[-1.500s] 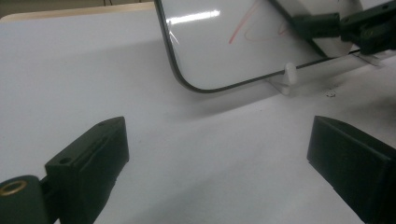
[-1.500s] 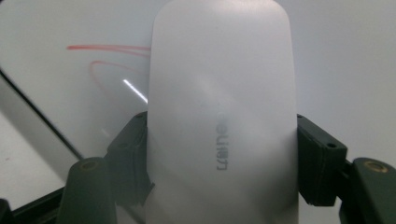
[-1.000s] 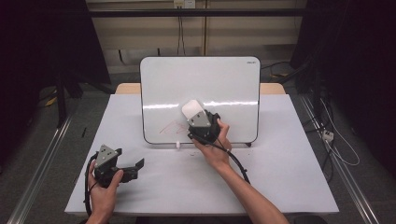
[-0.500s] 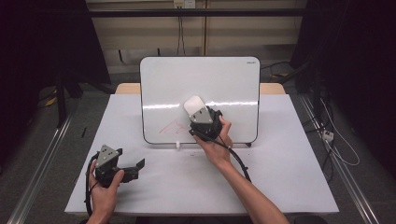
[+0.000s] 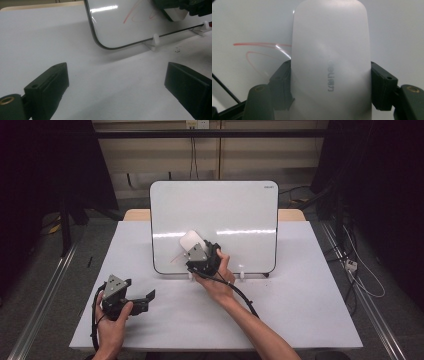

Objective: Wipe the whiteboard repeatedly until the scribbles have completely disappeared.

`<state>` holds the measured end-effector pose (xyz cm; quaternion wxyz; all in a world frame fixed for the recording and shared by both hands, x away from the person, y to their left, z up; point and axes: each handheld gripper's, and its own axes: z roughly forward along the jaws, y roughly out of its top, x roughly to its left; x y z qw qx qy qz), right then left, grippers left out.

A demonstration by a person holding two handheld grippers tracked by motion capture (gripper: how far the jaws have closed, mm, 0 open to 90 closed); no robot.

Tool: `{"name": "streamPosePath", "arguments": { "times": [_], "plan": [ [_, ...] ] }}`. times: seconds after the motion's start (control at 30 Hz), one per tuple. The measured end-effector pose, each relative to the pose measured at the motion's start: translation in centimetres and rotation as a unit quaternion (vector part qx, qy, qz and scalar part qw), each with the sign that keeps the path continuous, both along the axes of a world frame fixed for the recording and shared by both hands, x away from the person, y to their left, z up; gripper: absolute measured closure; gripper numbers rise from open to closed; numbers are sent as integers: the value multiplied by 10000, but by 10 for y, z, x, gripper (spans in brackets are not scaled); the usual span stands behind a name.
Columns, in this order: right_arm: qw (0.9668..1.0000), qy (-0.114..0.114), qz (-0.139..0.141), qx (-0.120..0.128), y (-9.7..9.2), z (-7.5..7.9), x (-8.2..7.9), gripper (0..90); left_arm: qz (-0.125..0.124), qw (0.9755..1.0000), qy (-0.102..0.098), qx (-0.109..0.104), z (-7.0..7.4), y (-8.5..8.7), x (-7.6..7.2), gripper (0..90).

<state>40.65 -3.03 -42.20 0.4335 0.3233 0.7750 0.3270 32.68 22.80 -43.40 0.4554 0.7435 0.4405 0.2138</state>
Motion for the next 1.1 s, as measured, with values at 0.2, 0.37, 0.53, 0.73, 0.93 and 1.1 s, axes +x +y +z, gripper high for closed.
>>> {"name": "streamPosePath", "arguments": {
  "times": [0.2, 0.37, 0.53, 0.73, 0.93, 1.1],
  "plan": [
    [9998, -27, 190, -88, 24, -7, -3, 314, -1, 10000, 1, 11, 0, 0, 0, 55],
    [9995, -51, 256, -164, 35, -11, -4, 314, 1, 10000, -8, -2, 0, 0, 0, 55],
    [9993, 4, 310, -215, 31, -9, -5, 315, -12, 10000, -7, 0, 0, 0, 0, 55],
    [9996, 2, 216, -187, 14, -4, -2, 314, 8, 10000, 17, -26, -1, 3, -1, 55],
    [9999, -4, -111, 119, -14, 10, 7, 315, 62, 10000, -31, -25, 1, 3, -3, 55],
    [9991, -28, -274, 321, -21, 20, 16, 314, 77, 10000, -13, -9, 0, 4, -2, 55]
  ]
}}
